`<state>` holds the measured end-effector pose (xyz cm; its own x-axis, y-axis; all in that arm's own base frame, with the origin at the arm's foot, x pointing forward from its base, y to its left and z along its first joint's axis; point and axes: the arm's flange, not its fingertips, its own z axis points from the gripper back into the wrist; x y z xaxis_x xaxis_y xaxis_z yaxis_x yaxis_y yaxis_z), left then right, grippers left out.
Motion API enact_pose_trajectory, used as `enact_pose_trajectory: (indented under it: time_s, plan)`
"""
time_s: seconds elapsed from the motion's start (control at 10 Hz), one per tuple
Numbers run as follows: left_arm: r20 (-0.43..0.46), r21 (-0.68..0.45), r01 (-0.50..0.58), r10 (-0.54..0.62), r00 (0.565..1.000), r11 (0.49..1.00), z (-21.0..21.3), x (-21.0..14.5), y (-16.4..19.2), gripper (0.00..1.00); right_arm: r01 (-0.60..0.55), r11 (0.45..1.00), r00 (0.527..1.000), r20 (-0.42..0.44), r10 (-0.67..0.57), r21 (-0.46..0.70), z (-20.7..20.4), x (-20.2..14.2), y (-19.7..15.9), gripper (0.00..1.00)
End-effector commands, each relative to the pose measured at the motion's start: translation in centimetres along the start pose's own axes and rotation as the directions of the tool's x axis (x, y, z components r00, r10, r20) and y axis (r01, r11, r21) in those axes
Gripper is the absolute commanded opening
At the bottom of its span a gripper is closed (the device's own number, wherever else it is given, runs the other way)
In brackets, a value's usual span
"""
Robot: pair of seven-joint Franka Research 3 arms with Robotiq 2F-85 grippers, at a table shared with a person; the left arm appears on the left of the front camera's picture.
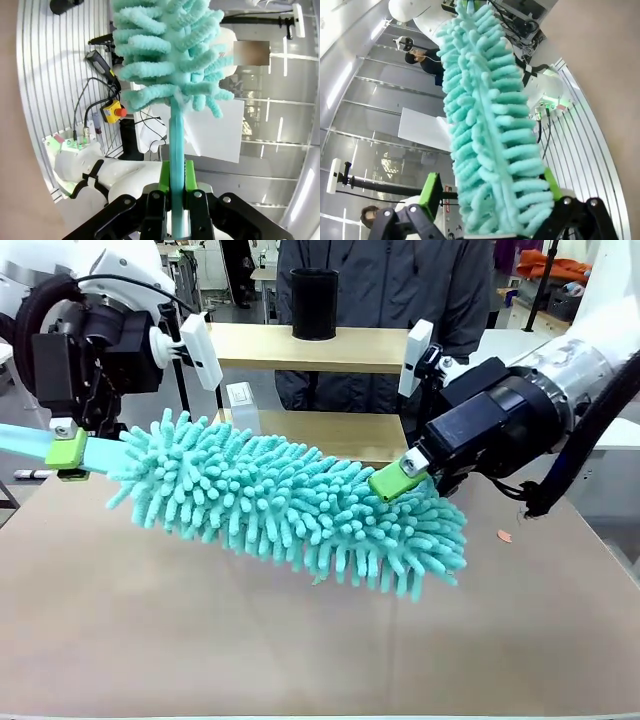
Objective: Clean the shelf.
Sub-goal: Hand the Duster back to the human.
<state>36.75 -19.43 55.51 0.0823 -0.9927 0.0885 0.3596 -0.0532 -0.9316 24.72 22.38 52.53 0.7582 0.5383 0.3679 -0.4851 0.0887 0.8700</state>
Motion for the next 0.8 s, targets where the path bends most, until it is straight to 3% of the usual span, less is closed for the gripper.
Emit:
enact_pose_trajectory:
  time_s: [0.0, 0.1, 0.2, 0.3, 0.4, 0.7]
  plan:
    - [-0.002, -0.01, -0.007, 0.007, 1.0, 1.0, 1.0, 0.09, 0.01, 0.12, -0.011, 1.0, 0.998, -0.054, 0.011, 0.005, -0.3, -0.03, 0.07, 0.4]
    - [-0.003, -0.011, -0.007, 0.007, 1.0, 1.0, 0.98, 0.2, 0.01, 0.12, -0.004, 1.0, 0.998, -0.061, 0.005, 0.011, -0.31, -0.07, 0.05, 0.4]
    - [-0.003, -0.011, -0.005, 0.005, 1.0, 1.0, 0.98, 0.19, -0.04, 0.12, -0.002, 1.0, 0.998, -0.064, 0.003, 0.014, -0.3, -0.08, 0.04, 0.0]
    - [-0.002, -0.011, -0.004, 0.003, 1.0, 1.0, 0.99, 0.17, -0.05, 0.12, -0.001, 1.0, 0.998, -0.066, 0.002, 0.017, -0.29, -0.12, -0.02, 0.34]
    - [-0.003, -0.01, -0.005, 0.005, 1.0, 1.0, 0.97, 0.17, -0.06, 0.12, 0.001, 1.0, 0.998, -0.067, 0.0, 0.02, -0.29, -0.15, -0.05, 0.0]
    - [-0.004, -0.013, -0.006, 0.006, 1.0, 1.0, 1.04, 0.2, 0.06, 0.12, 0.007, 1.0, 0.997, -0.077, -0.005, 0.024, -0.31, -0.1, -0.16, 0.0]
